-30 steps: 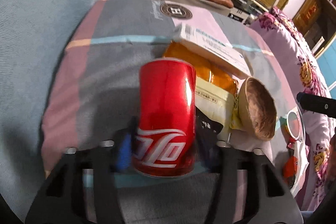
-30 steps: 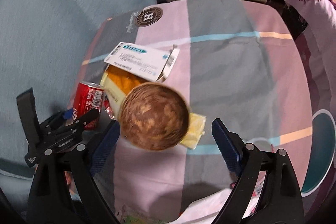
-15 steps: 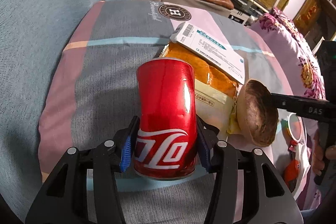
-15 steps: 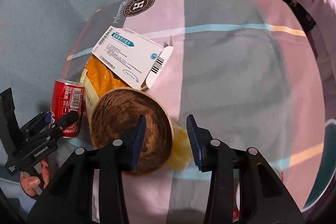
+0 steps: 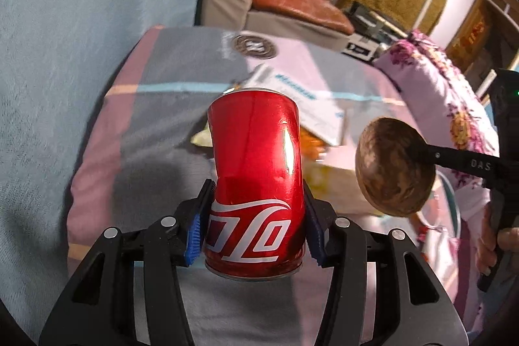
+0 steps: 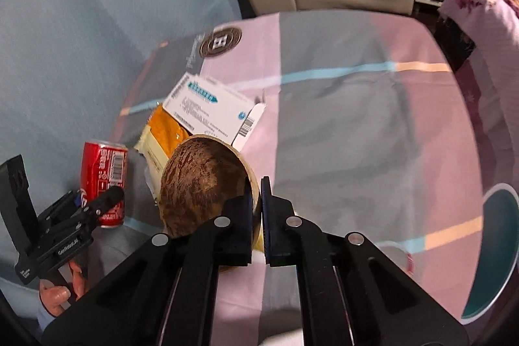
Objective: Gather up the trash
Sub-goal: 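Carry the can and bowl over the teal bin and release both inside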
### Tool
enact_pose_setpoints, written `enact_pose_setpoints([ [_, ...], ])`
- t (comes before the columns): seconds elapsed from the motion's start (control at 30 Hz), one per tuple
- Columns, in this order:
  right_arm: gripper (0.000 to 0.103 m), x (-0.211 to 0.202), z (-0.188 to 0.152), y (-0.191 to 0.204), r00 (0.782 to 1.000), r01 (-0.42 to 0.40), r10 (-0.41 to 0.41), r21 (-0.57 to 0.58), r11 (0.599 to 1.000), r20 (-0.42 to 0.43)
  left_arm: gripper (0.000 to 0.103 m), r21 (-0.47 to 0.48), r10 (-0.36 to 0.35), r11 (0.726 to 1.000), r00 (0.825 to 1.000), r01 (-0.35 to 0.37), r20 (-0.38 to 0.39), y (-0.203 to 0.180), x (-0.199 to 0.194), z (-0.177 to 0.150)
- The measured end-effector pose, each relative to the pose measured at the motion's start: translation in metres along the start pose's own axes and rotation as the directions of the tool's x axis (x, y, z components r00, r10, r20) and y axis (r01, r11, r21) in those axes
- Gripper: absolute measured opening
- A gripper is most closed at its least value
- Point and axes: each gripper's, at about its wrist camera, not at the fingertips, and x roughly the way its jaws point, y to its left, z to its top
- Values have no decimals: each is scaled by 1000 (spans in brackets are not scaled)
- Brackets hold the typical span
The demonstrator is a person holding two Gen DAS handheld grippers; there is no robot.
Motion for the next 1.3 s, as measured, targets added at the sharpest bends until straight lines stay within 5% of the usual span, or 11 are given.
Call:
enact_pose_setpoints([
  [0.33,5,-89,-29,-74,979,125,-145,138,982,142,52,144,-129,981,991,131,-25,-98,-3,-4],
  [0.6,5,-147,-70,-152,949,181,-240,272,945,202,52,286,-203,932,975,220,-88,-202,13,-12],
  [0.93,5,-196,-115,-235,910,210,-327,398,893,254,52,411,-225,864,954,290,-200,-319,45,-34],
  [1.3,5,-213,-150,-293,893,251,-391,475,843,223,52,477,-203,814,932,331,-301,-391,82,-64],
])
